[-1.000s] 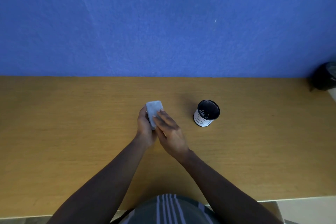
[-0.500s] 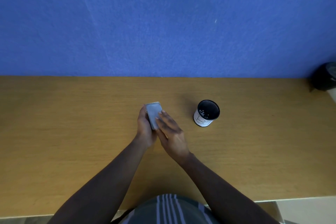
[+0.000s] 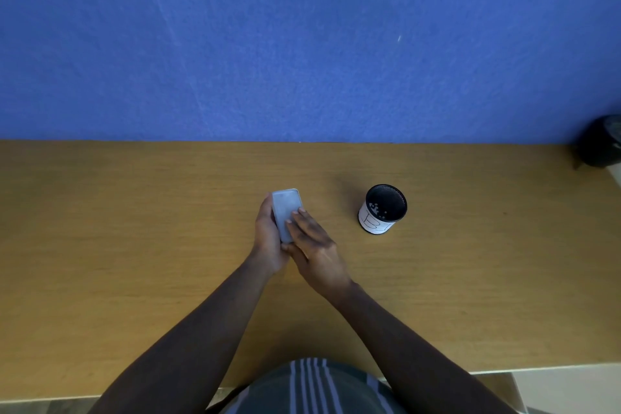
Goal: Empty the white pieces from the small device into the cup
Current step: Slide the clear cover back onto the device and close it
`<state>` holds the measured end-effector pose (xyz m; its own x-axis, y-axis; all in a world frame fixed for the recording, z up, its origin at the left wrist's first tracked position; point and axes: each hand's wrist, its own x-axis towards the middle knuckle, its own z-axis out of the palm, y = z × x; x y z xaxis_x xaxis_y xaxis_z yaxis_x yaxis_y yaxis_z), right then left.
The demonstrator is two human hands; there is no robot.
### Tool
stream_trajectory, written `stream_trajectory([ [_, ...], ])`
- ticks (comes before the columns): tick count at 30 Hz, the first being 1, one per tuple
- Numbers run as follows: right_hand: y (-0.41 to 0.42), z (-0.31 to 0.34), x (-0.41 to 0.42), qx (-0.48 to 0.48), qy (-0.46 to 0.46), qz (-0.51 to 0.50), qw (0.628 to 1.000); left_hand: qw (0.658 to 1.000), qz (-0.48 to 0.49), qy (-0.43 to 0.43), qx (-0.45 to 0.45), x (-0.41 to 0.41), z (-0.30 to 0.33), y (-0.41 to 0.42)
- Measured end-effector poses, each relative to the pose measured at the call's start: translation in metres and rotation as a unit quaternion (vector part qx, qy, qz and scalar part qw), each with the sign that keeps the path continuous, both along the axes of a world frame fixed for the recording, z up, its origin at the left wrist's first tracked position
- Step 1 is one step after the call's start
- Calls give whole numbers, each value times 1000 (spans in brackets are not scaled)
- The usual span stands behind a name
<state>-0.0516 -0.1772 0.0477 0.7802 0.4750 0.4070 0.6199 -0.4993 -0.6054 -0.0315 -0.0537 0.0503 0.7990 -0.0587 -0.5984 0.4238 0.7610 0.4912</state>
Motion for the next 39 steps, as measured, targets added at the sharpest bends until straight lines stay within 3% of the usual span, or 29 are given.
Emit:
stream_trajectory([
  [15,0,8,-5,38,-15,-22,999,1000,10,-16,23,3,1,-2],
  [32,-9,-11,6,-38,-135,38,989,1000,-5,-12,-3,2,-5,1],
  [39,-9,-13,9,17,-132,-9,991,999,-11,-35,-3,4,-5,-1],
])
